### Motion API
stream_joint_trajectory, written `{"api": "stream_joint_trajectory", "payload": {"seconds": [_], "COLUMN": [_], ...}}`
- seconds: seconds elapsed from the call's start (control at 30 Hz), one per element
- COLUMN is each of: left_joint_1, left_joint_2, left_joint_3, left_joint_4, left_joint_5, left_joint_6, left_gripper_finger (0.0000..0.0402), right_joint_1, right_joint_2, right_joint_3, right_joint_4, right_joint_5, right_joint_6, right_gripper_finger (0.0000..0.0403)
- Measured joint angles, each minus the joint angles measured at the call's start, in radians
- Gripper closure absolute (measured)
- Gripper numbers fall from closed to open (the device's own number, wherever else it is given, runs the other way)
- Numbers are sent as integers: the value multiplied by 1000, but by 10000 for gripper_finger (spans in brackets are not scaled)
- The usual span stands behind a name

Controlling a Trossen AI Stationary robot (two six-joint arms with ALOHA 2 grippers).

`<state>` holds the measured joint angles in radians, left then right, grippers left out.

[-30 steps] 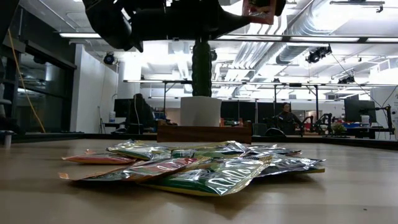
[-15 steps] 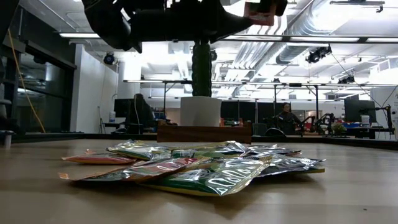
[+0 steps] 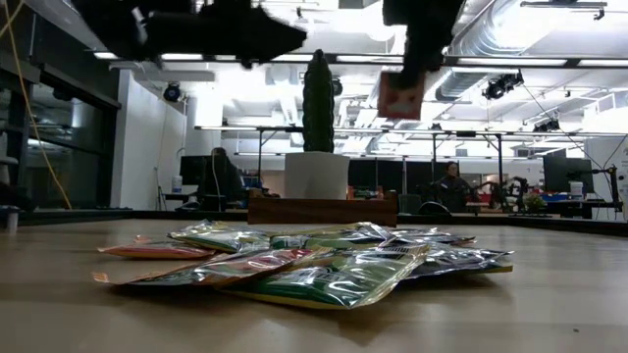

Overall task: Pick & Place Tea
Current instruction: Put the orange tea bag into the right section of the wooden organizer

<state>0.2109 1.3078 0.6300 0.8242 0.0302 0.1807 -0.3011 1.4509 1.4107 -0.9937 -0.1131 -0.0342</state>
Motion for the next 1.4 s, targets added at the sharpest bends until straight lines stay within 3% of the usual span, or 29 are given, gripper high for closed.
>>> {"api": "stream_joint_trajectory", "payload": {"seconds": [0.3,0.6,0.93,1.4], "left_joint_1": [18,18,18,18], "left_joint_2": [-132,-153,-153,-153], "left_joint_3": [-222,-411,-439,-439], "left_joint_4": [120,375,410,406], "left_joint_5": [153,128,148,166], "left_joint_6": [-160,-307,-345,-354], "left_gripper_finger": [214,214,214,214], "right_joint_1": [-140,-211,-253,-262], "right_joint_2": [35,243,361,404], "right_joint_3": [-143,16,74,74], "right_joint_4": [257,176,155,176], "right_joint_5": [-88,-120,-102,-65], "right_joint_6": [-121,-264,-348,-417], "right_gripper_finger": [403,403,403,403]}}
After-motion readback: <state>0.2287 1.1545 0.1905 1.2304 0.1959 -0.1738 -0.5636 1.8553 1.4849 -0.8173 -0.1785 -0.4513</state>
